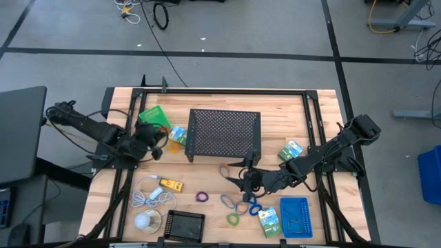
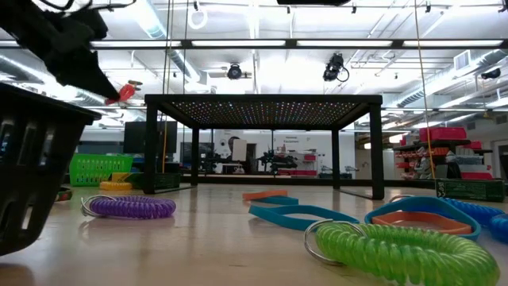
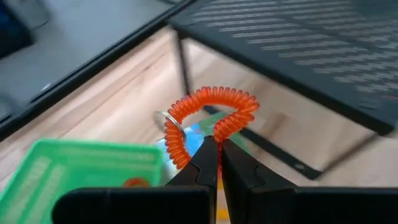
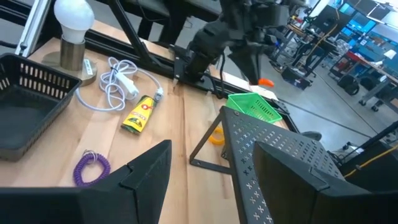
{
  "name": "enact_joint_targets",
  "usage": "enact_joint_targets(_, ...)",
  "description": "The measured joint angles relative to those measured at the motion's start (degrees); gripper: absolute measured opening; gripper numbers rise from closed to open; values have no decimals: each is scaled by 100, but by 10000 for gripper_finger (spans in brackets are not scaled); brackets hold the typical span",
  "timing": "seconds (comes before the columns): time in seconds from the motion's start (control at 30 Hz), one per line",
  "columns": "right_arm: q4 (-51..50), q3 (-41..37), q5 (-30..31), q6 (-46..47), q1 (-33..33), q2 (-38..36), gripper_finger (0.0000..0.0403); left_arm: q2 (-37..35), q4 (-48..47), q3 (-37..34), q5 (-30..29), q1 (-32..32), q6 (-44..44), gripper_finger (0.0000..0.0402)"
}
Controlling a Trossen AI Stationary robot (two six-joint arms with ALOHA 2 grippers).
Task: Pick & Place Office Desk Supplies
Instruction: Put the orange spring keychain into the green bin
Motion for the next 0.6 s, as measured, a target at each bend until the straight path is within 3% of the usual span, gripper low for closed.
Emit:
enact_joint_targets(0.3, 1, 0, 2, 0, 0, 0, 233, 136, -461, 0, 237, 1127, -917, 8)
enact_joint_targets(0.6, -4, 0, -24, 0, 0, 0, 233, 923, -267, 7, 565, 2240, -661, 7)
